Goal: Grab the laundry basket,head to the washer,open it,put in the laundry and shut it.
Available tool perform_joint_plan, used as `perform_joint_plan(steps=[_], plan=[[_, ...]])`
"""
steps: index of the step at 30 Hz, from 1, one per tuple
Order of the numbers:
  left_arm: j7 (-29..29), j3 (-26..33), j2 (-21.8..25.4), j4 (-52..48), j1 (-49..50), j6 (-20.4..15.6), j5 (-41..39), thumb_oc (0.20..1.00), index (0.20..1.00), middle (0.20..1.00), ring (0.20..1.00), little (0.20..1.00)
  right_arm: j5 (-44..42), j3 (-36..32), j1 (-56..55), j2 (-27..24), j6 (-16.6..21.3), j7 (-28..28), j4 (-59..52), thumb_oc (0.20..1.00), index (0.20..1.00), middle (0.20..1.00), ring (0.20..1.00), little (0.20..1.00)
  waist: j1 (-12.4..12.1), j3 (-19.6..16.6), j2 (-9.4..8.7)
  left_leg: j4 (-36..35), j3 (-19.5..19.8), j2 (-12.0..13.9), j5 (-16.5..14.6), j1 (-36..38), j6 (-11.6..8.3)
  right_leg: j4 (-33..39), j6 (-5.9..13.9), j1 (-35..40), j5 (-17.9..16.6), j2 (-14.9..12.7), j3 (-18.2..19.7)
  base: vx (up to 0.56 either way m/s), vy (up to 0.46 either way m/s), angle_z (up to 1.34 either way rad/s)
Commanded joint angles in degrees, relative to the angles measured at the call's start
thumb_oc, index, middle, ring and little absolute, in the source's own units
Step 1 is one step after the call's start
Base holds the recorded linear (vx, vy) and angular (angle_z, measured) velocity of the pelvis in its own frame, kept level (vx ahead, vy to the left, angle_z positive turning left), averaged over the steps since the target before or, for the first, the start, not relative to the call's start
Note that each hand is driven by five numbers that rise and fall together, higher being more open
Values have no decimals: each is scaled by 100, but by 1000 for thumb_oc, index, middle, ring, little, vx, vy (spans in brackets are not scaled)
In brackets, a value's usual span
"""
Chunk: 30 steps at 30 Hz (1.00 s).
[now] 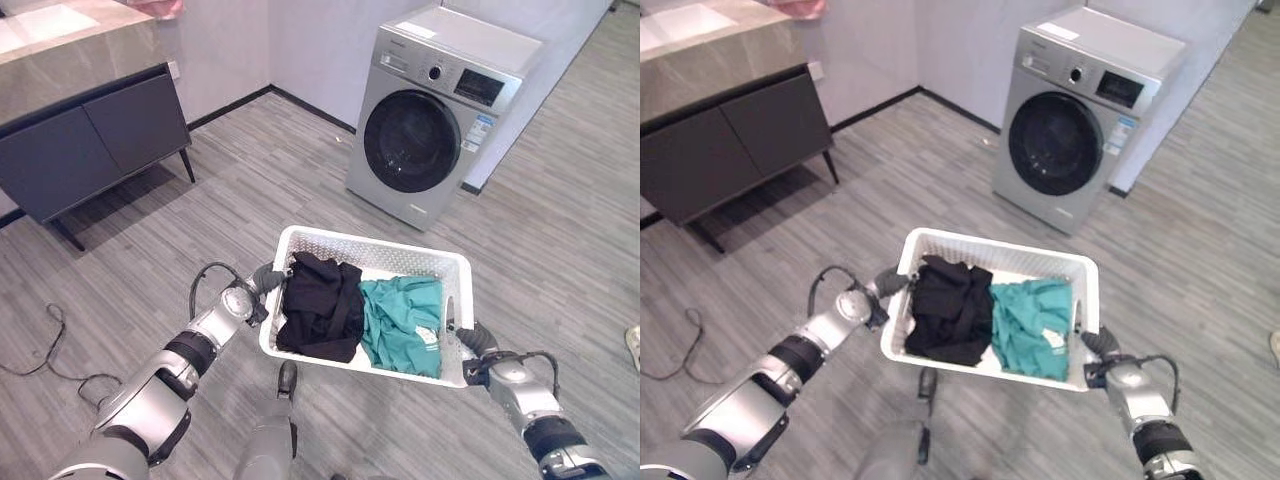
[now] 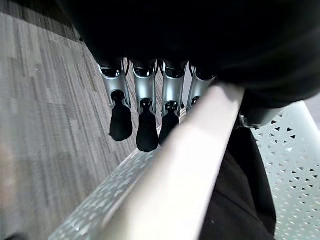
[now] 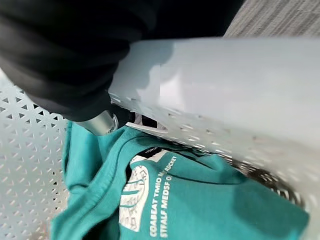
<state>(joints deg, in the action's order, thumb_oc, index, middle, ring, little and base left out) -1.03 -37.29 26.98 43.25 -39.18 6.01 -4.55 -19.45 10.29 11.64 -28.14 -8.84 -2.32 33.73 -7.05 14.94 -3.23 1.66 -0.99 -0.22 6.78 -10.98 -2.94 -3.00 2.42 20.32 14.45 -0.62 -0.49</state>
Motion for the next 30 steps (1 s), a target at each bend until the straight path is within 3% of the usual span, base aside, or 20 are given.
perform_joint_plan(steps=[1, 3, 5, 6, 7, 8, 9, 10, 13, 15, 16, 18, 19, 22, 25, 30], plan=[[214, 500, 404, 114, -587, -318, -10, 200, 200, 200, 200, 200, -365, -532, 60, -447, 605, 196, -244, 200, 200, 200, 200, 200, -69, -659, 30, 319, -48, 167, 268, -217, 179, -458, 58, -356, -229, 263, -260, 409, 100, -44], [219, 527, 526, 168, -534, -317, 10, 200, 200, 200, 200, 200, -255, -504, 60, -355, 590, 267, -74, 200, 200, 200, 200, 200, -136, -786, -132, 673, -194, -27, -175, 8, 446, -1533, 406, -625, -723, -32, -236, 523, 158, -53], [202, 590, 598, 126, -432, -298, 22, 200, 200, 200, 200, 200, -148, -521, 159, -315, 542, 302, 31, 200, 200, 200, 200, 200, -113, -768, -104, 678, -283, -96, -400, 328, 641, -2701, 771, -1121, -1560, -204, -199, 310, 141, -34], [209, 579, 624, 92, -410, -293, 12, 200, 200, 200, 200, 200, -137, -523, 197, -313, 532, 301, 80, 200, 200, 200, 200, 200, -69, -725, -18, 645, -312, -24, -453, 464, 701, -3192, 861, -1370, -1885, -208, -230, 219, 138, -27], [220, 567, 656, 85, -418, -284, -7, 200, 200, 200, 200, 200, -132, -508, 271, -300, 547, 281, 129, 200, 200, 200, 200, 200, -35, -651, 66, 614, -355, 19, -506, 620, 758, -3701, 887, -1660, -1923, -224, -338, 108, 89, -29], [220, 567, 656, 85, -418, -284, -7, 200, 200, 200, 200, 200, -132, -507, 272, -300, 548, 281, 130, 200, 200, 200, 200, 200, -38, -651, 61, 615, -360, 15, -506, 618, 759, -3712, 887, -1668, -1917, -229, -333, 152, 160, -24], [272, 591, 693, 95, -442, -260, -25, 200, 200, 200, 200, 200, -85, -528, 352, -288, 550, 234, 154, 200, 200, 200, 200, 200, 61, -535, 250, 533, -414, 91, -667, 962, 832, -4157, 808, -2214, -1779, -518, -735, 99, 106, -19], [272, 594, 691, 96, -442, -260, -25, 200, 200, 200, 200, 200, -86, -526, 355, -291, 550, 234, 155, 200, 200, 200, 200, 200, 75, -522, 230, 535, -406, 63, -675, 970, 835, -4196, 810, -2214, -1744, -548, -741, 181, 137, -28], [255, 624, 751, 92, -461, -249, 3, 200, 200, 200, 200, 200, -69, -596, 348, -412, 546, 231, 178, 200, 200, 200, 200, 200, 225, -497, 271, 495, -420, 10, -917, 1277, 792, -3267, 629, -2496, -1338, -962, -1184, 244, 20, -10], [230, 605, 757, 106, -453, -255, 15, 200, 200, 200, 200, 200, -61, -621, 320, -448, 540, 235, 183, 200, 200, 200, 200, 200, 277, -479, 292, 529, -400, 16, -974, 1334, 758, -2850, 590, -2418, -1244, -988, -1239, 193, -111, -9], [216, 629, 747, 118, -433, -286, 52, 200, 200, 200, 200, 200, -111, -756, 186, -501, 565, 248, 122, 200, 200, 200, 200, 200, 337, -507, 276, 458, -425, 101, -1072, 1487, 600, -1530, 600, -2409, -1307, -1175, -1212, 183, -161, -6], [228, 643, 731, 121, -430, -303, 68, 200, 200, 200, 200, 200, -135, -819, 116, -507, 580, 254, 80, 200, 200, 200, 200, 200, 356, -508, 265, 395, -416, 140, -1104, 1546, 538, -1115, 647, -2395, -1443, -1230, -1153, 175, -212, -4], [261, 649, 689, 109, -427, -349, 86, 200, 200, 200, 200, 200, -141, -933, -33, -505, 607, 241, -6, 200, 200, 200, 200, 200, 437, -500, 225, 314, -381, 183, -1124, 1624, 455, -672, 749, -2410, -1805, -1247, -903, 163, -260, -2], [274, 611, 651, 90, -505, -370, 138, 200, 200, 200, 200, 200, -175, -1074, -241, -506, 608, 256, -131, 200, 200, 200, 200, 200, 475, -554, 141, 286, -447, 221, -1186, 1696, 396, -283, 781, -2243, -1892, -1225, -772, 120, -178, 6], [295, 648, 644, 60, -516, -414, 189, 200, 200, 200, 200, 200, -248, -1251, -480, -528, 681, 252, -280, 200, 200, 200, 200, 200, 497, -744, 95, 206, -596, 416, -1153, 1806, 247, 232, 806, -1854, -1897, -1091, -998, 137, -187, 3], [308, 707, 592, -19, -461, -441, 123, 200, 200, 200, 200, 200, -257, -1338, -633, -566, 759, 211, -443, 200, 200, 200, 200, 200, 561, -800, 102, -32, -584, 588, -1012, 1867, 110, 392, 760, -1717, -1831, -924, -1131, 72, -111, -19]])
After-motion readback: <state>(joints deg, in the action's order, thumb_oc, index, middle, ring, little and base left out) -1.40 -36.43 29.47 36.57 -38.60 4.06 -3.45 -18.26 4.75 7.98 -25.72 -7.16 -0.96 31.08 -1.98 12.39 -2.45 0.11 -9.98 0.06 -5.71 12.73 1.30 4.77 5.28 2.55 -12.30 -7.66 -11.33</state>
